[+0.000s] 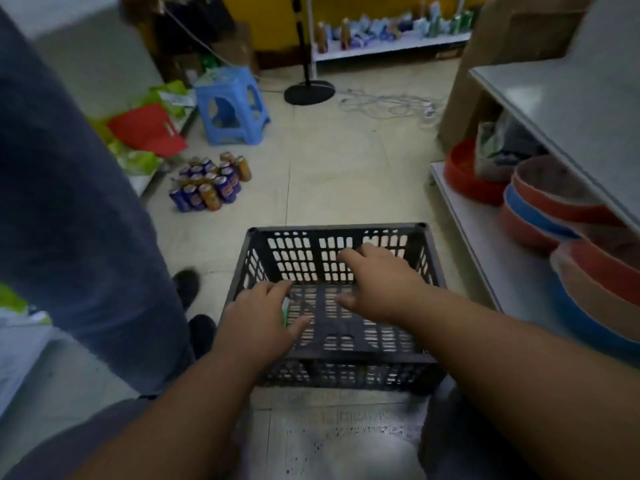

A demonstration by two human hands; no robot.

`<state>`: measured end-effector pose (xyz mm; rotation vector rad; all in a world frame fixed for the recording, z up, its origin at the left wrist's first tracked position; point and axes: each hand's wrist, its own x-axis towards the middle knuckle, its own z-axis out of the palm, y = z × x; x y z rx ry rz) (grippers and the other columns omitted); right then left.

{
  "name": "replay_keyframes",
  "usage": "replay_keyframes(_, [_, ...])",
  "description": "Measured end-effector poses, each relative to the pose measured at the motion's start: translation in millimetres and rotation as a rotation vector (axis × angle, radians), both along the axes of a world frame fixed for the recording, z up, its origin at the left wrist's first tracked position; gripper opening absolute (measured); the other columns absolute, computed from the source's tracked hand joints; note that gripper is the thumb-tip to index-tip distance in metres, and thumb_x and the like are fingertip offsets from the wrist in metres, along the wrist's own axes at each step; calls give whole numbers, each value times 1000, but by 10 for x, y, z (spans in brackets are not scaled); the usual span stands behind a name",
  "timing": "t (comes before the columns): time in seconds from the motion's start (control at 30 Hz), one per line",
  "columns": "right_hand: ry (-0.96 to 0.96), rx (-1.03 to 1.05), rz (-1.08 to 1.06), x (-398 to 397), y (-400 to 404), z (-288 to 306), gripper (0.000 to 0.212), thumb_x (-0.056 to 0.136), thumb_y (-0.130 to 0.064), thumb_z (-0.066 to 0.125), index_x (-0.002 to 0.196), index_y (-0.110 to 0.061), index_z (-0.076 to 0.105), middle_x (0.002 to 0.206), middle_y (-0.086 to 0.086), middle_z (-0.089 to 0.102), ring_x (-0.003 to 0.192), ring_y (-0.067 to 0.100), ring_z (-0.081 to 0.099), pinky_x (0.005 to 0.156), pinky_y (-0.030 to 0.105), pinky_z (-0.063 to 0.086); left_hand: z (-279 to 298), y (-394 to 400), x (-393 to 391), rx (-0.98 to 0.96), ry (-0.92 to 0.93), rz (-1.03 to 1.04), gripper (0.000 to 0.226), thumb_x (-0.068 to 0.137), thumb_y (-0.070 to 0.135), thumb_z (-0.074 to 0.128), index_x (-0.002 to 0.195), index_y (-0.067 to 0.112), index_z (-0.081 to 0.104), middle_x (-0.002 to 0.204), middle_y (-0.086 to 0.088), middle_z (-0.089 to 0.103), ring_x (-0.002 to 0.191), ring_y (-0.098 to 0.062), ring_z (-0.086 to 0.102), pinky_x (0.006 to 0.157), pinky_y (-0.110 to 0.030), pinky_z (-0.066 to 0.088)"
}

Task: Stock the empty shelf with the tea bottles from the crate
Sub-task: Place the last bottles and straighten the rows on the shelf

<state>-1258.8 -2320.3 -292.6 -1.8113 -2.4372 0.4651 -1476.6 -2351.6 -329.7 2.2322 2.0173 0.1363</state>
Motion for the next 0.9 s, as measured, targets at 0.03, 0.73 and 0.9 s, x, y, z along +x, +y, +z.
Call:
replay_keyframes(0.03, [5,-35,16,-80,72,-79,69,86,-56,67,142,-28,39,133,6,50,121,29,50,98,45,48,-105,40,-69,-7,6,14,77,83,71,55,148,32,40,139,5,53,121,-20,51,98,-39,44])
replay_keyframes(0.73, [89,-654,-17,-1697,1572,-2944,66,96,-35,61,155,-33,30,154,16,42,133,32,48,99,37,42,-1733,700,-618,-117,-170,191,102,85,77,23,156,16,-17,164,-11,-19,150,-24,-22,117,-38,-16])
replay_keyframes(0.9, [-51,-673,120,-1913,1628,-3353,73,98,-44,56,155,-50,11,164,18,17,148,44,20,115,57,27,-1727,715,-612,-170,-169,199,104,85,77,26,157,17,-18,164,-8,-21,148,-19,-27,116,-35,-18])
